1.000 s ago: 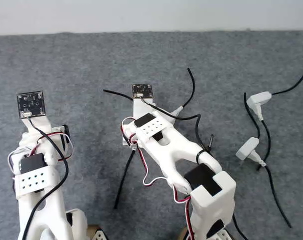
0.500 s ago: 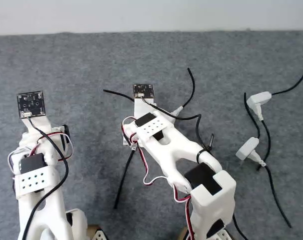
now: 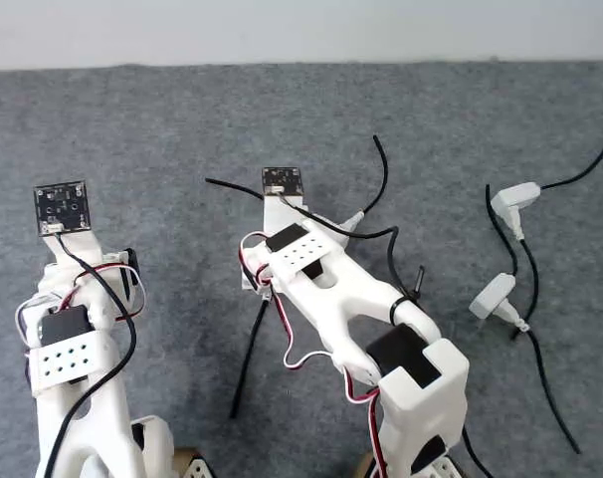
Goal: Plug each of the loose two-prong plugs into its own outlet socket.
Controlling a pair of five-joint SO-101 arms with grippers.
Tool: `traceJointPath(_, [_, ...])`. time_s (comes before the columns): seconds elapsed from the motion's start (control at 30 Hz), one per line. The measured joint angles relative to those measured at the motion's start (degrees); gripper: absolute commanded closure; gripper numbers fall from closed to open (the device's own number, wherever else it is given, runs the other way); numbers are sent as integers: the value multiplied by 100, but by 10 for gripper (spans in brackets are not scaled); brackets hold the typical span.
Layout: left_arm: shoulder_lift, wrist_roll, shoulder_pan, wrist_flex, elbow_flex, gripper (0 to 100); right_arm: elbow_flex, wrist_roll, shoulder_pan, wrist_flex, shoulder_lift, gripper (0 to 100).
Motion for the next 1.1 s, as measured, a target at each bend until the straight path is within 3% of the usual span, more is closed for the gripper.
traceJointPath(0.13, [0, 0, 0, 0, 0, 812, -185, 0, -35, 396, 9, 626])
traceJointPath(0.4, [0, 0, 0, 0, 0, 812, -510, 0, -79, 615, 475, 715])
traceJointPath(0.8, [0, 0, 0, 0, 0, 812, -2444, 0, -35, 2171, 1626, 845])
traceJointPath(1.1, [0, 0, 0, 0, 0, 812, -2637, 0, -9, 2233, 1714, 847])
